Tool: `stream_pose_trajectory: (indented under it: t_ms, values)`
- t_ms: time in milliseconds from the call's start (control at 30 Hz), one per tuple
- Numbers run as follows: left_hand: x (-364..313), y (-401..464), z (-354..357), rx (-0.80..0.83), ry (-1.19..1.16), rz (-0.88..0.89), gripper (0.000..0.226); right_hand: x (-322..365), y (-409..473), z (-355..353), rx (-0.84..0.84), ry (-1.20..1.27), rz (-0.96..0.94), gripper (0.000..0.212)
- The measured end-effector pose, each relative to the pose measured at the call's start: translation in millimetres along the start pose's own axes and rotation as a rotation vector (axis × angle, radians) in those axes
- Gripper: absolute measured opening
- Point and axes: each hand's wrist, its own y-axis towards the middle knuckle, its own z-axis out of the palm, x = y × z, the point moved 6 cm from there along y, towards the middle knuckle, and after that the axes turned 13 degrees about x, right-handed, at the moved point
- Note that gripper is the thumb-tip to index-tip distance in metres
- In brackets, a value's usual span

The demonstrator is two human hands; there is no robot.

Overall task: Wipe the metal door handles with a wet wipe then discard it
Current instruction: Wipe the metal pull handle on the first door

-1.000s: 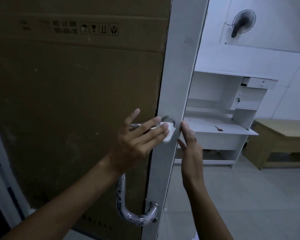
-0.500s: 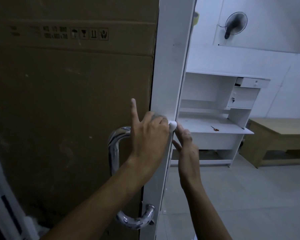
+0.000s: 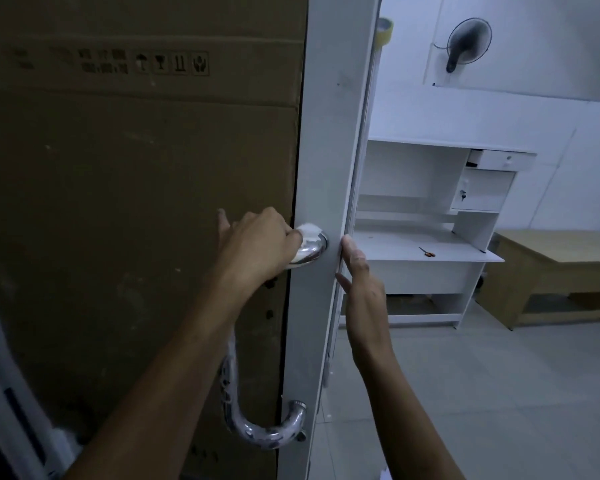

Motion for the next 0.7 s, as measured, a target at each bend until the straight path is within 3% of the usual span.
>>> stream_pose_trajectory:
  t_ms: [167, 300, 433, 533, 700]
  values:
    - [21, 1, -7, 0.157, -0.056, 0.117, 0.044, 0, 0, 4, -0.001, 0.008, 0.008, 0.062]
    - [36, -7, -9, 0.152, -0.128, 0.179, 0.039, 0, -2, 4, 0.004, 0.003, 0.010, 0.066]
    - [47, -25, -2, -0.123, -0.160, 0.325, 0.026, 0, -4, 5, 0.019, -0.006, 0.004, 0.063]
    - [44, -44, 10, -0.342, -0.097, 0.470, 0.033, 1, -6, 4, 0.017, -0.013, 0.006, 0.063]
    - [22, -56, 20, -0.510, 0.106, 0.531, 0.030, 11, -24, 5, -0.061, -0.135, -0.146, 0.046]
